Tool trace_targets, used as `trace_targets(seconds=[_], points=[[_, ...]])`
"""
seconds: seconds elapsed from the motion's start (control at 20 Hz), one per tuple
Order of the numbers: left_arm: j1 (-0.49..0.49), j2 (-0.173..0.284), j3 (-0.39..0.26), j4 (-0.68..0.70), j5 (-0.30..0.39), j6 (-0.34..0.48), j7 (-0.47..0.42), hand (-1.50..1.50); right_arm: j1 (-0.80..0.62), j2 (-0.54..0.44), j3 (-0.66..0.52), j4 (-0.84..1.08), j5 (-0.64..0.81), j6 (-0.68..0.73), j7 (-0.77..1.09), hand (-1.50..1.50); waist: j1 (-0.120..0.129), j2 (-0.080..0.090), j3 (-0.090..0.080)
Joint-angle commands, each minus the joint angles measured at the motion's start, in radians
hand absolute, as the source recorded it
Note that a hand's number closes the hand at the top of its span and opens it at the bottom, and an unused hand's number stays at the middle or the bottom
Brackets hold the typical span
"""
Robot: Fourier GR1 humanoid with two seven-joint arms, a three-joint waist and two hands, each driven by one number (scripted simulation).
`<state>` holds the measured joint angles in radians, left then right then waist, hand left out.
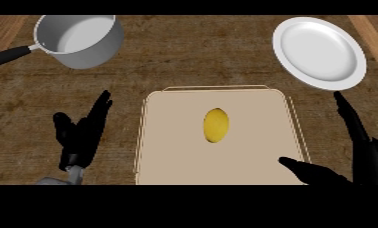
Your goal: Pick the lemon from the tray and place it in the plate
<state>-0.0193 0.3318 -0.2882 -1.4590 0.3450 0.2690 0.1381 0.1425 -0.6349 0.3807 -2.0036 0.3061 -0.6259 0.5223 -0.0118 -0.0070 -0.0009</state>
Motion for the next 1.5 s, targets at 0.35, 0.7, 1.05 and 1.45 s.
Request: trace_targets(seconds=[0.35, 0.7, 1.05, 1.45], points=[[-0.004, -0.026, -0.013, 0.058, 0.002, -0.050, 0.026, 0.00, -0.331, 0.087, 0.196, -0.071, 0.267, 0.306, 0.665, -1.50, 0.035, 0.010, -0.003], [0.018, -0.022, -0.004, 0.032, -0.019, -0.058, 0.023, 0.00, -0.442, 0.297, 0.253, 0.091, 0.387, 0.407, 0.787, -1.50, 0.028, 0.008, -0.001], [0.012, -0.063, -0.002, 0.019, -0.042, -0.034, 0.040, 0.00, -0.429, 0.432, 0.218, 0.143, 0.367, 0.460, 0.757, -1.50, 0.014, 0.006, 0.001], [0.075, -0.068, 0.006, 0.025, -0.056, -0.062, 0.011, 0.00, -0.486, 0.533, 0.197, 0.247, 0.473, 0.526, 0.771, -1.50, 0.015, 0.006, 0.000]])
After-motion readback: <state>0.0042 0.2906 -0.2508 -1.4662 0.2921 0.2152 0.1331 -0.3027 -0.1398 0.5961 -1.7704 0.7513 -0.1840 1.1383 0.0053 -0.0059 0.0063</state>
